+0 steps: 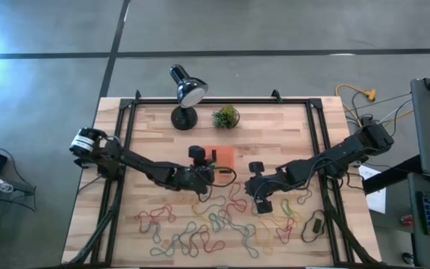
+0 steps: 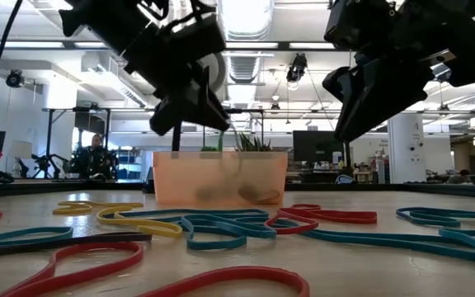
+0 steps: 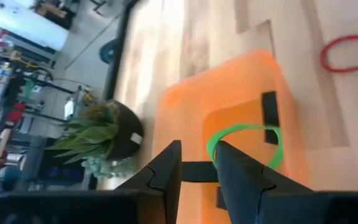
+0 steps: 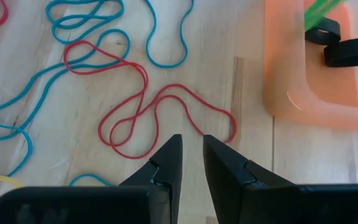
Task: Pick and place rubber bands into bin
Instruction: Put the green rubberband into the orange bin
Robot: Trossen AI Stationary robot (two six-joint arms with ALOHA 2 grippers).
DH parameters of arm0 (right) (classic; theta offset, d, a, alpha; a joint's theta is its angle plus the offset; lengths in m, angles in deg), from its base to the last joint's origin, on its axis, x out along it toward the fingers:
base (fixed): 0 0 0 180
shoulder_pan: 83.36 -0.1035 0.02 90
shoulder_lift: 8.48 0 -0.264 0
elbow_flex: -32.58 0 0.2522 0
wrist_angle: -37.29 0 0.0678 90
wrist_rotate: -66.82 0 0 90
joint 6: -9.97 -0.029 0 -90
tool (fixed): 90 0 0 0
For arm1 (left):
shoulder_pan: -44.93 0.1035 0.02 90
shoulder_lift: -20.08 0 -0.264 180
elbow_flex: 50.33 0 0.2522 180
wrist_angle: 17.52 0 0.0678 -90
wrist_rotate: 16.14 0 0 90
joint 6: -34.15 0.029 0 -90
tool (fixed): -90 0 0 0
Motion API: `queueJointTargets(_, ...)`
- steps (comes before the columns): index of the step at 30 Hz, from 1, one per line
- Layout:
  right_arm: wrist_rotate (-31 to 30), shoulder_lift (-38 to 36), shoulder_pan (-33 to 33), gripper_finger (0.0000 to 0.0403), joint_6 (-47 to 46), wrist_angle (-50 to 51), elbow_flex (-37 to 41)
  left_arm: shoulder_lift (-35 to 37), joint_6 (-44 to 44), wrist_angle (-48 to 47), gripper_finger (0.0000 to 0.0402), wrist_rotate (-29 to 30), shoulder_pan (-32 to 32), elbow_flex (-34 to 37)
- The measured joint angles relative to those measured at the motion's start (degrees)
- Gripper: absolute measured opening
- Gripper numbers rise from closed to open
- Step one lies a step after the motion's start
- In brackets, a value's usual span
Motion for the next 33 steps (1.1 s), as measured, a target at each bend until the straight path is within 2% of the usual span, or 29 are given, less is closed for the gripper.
queueJointTargets(4,0.0,0.0,0.0,0.0059,-0.21,-0.35,0.0,2.05,0.26,-1.65,0.0084,1.81,0.08,0.05)
queueJointTargets(8,-0.01,0.0,0.0,0.0059,-0.36,-0.47,0.01,3.8,-1.19,-5.36,0.0084,0.5,1.65,0.15)
queueJointTargets(10,0.0,0.0,0.0,0.0059,-0.39,-0.63,0.0,4.66,-5.15,-8.76,0.0084,-4.12,4.25,0.11)
queueJointTargets(12,0.0,0.0,0.0,0.0059,-0.4,-1.19,0.0,5.31,-8.65,-11.45,0.0084,-11.22,7.16,-0.11)
queueJointTargets(14,0.0,0.0,0.0,0.0059,-0.95,-1.56,0.0,5.51,-10.36,-12.11,0.0084,-14.87,9.18,-0.11)
queueJointTargets(26,0.45,0.0,-0.06,0.0059,-3.27,-1.14,0.0,6.14,-10.3,-11.88,0.0084,-16.46,10.51,-1.16)
queueJointTargets(29,1.83,-0.07,-0.53,0.0059,-5.41,3.03,-0.04,7.17,-10.27,-11.93,0.0084,-16.0,9.79,-1.14)
queueJointTargets(33,3.17,-0.32,-1.75,0.0059,-13.82,17.11,-0.04,9.32,-10.3,-13.57,0.0084,-16.34,7.92,-1.05)
